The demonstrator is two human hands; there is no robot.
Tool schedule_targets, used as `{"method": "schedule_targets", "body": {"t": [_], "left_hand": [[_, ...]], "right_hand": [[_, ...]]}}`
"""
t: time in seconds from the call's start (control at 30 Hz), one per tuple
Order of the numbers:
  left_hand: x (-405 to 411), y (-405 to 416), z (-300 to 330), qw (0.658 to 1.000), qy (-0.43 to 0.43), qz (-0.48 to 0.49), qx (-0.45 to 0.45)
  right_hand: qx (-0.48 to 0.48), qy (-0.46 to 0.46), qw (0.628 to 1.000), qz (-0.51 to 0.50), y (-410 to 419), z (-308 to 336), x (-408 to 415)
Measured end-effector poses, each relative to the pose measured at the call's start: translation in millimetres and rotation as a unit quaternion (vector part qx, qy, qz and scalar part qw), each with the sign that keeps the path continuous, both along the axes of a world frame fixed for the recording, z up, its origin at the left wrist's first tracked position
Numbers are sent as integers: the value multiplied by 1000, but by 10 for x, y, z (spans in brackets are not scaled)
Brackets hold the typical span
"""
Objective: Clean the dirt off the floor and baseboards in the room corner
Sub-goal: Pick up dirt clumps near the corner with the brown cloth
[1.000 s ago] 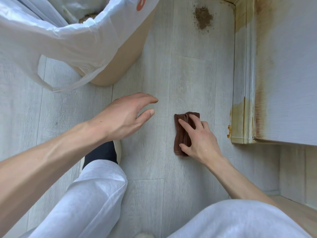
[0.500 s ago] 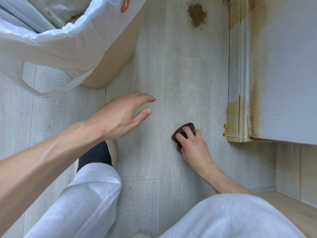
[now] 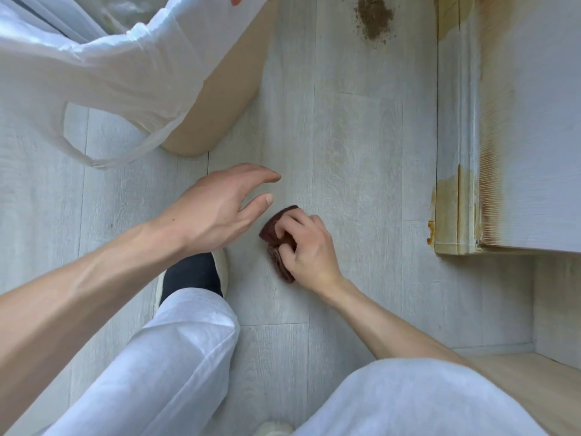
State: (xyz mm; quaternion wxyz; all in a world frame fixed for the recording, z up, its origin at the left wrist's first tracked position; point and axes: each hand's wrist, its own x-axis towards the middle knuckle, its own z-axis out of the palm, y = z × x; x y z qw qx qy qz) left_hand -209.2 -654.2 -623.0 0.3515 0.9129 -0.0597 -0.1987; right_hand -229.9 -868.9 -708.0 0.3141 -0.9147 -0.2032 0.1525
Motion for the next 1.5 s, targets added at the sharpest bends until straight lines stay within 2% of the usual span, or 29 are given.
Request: {"method": "schedule_targets", "body": {"t": [0.07,0.13,0.2,0.3,0.43,0.47,0.5,0.57,0.6,0.67,0.73,0.8,0.83,1.07,1.1,1.17,1.23,1.27,1.33,1.4,1.47,1.5], "left_hand": [[-17,33,32,1000,-1,16,-8],[-21,38,66,999,-3,27,-20],[-9,48,118,998,-15,41,-37],[34,37,257,994,-40,68,-80],[120,-43,657,978,-146,60,-135],[157,-48,797,970,-180,66,-149],[197,-35,943,960,-213,77,-164],[287,42,1227,934,-281,112,-191],[345,107,1342,920,-312,131,-197],[451,244,1488,902,-354,158,-191],[529,392,1563,891,-384,180,-161],[582,523,1590,887,-400,198,-119],[603,581,1589,887,-402,204,-103],[624,822,1534,898,-361,248,-46],[629,848,1542,900,-355,249,-42],[658,862,1541,924,-330,193,-24],[712,901,1500,957,-258,132,13],[737,958,1503,968,-205,135,47],[798,1134,1578,960,-145,210,113],[818,1205,1745,935,-194,281,94],[845,1124,1834,946,-225,232,30],[867,1086,1810,963,-190,188,39]], "right_hand": [[114,110,981,-109,49,65,110],[226,230,921,-218,-8,183,200],[308,314,845,-305,-164,313,288],[433,404,726,-348,-403,653,441],[508,440,653,-349,-570,1323,828],[515,454,655,-315,-499,1543,900],[488,448,688,-296,-463,1757,998],[459,377,775,-217,-290,2134,1278],[464,375,776,-205,-199,2290,1422],[447,339,814,-148,59,2559,1682],[435,328,829,-128,401,2747,1926],[438,339,814,-174,689,2934,2055],[442,376,798,-163,860,2983,2086],[409,566,716,22,1555,2944,2307],[396,571,718,44,1621,2947,2330],[356,556,748,73,1679,2954,2398],[307,524,789,91,1708,2941,2484],[281,507,810,92,1731,2918,2523],[242,473,844,66,1779,2914,2553],[221,477,849,49,1793,2912,2601],[226,504,831,64,1776,2934,2651],[223,508,828,77,1772,2956,2646]]}}
